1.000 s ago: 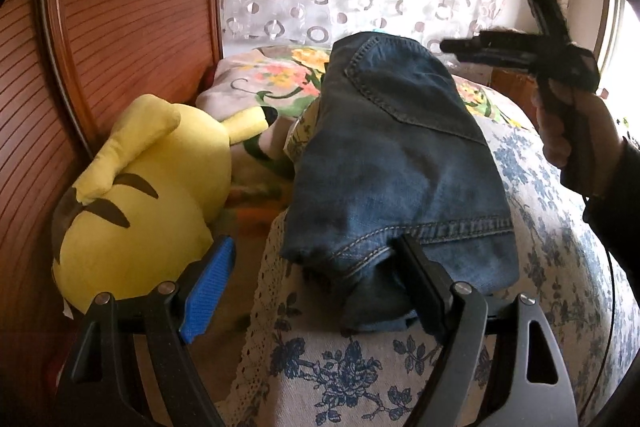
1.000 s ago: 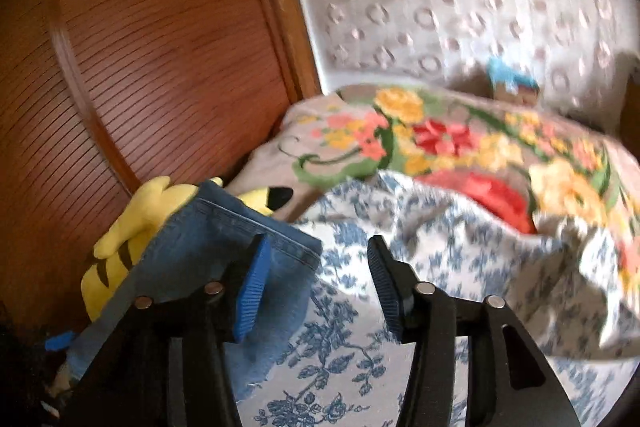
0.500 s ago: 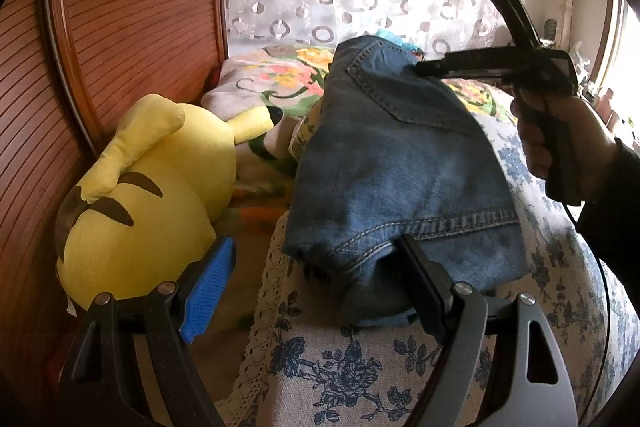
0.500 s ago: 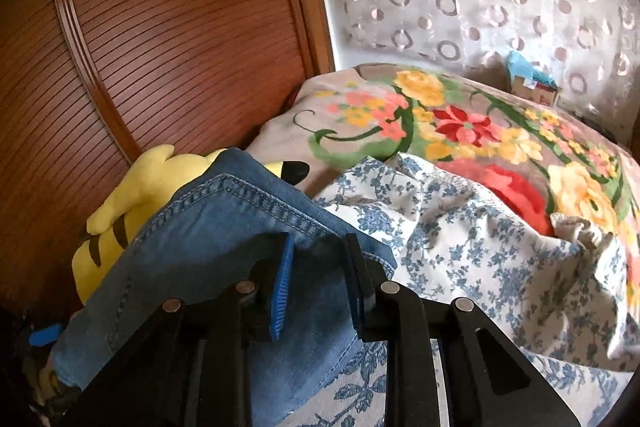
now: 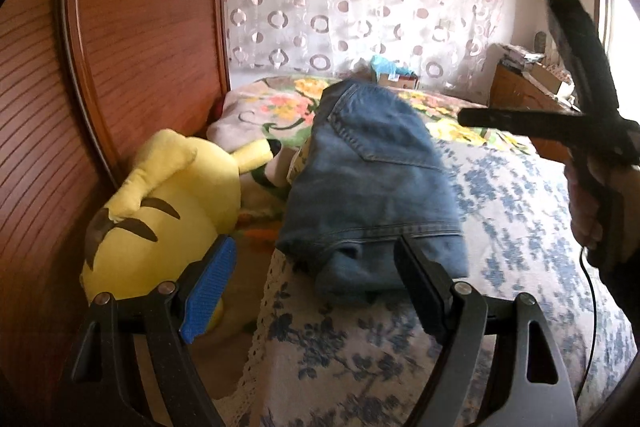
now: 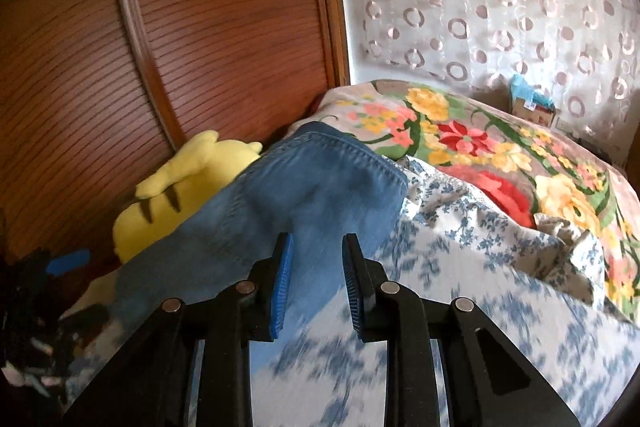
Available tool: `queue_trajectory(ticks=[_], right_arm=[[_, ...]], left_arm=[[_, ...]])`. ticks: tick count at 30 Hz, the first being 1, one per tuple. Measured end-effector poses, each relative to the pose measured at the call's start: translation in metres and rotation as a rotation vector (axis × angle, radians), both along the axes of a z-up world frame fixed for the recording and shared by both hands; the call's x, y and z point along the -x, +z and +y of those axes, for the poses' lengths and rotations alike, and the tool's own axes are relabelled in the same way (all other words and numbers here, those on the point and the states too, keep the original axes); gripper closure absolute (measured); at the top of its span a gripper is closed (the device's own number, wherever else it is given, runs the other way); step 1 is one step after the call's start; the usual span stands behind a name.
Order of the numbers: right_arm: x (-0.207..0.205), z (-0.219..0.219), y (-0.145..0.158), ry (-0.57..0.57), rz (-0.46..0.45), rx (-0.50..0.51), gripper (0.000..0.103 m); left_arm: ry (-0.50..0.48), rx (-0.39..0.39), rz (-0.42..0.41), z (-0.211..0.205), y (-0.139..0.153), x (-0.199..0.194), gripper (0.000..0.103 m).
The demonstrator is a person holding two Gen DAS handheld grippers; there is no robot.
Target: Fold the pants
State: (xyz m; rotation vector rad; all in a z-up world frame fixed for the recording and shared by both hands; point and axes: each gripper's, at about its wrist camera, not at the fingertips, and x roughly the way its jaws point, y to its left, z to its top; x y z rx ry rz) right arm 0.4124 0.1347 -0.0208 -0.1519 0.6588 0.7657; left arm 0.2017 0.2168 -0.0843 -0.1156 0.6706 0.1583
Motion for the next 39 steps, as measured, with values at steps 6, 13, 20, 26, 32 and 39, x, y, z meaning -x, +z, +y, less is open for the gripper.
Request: queue_trajectory(ticks=[6,13,20,26,32,39], right_arm=[[0.055,-0.036,0.025,-0.006,-0.040,-0.021,0.078],[0.110,-0.072,0.036,-0.042,-0.070,-0.021,0.073],[0.158,-0.097,0.039,-0.072,-0.092,-0.028,0.070],[0.194,-0.118,0.045,-0.113,-0.112,-0.041,0.060],[0.220,-0.137,0.049,-0.144,-0.127,-0.056,0.052],[0.251,-0.159,0.055,-0.176,-0.153,-0.070,0.037]], left_arm=[[-0.024,-0.015,-0.035,-0.018,0.018,0.021,0.021],[-0.052,-0.012,-0.058,-0.039,0.032,0.042,0.021],[-0.085,-0.024,-0.078,-0.062,0.046,0.065,0.021],[-0.127,-0.023,-0.100,-0.084,0.057,0.083,0.021],[-0.179,-0.022,-0.119,-0.107,0.068,0.099,0.018],[-0.226,-0.002,-0.143,-0.127,0.080,0.116,0.016]])
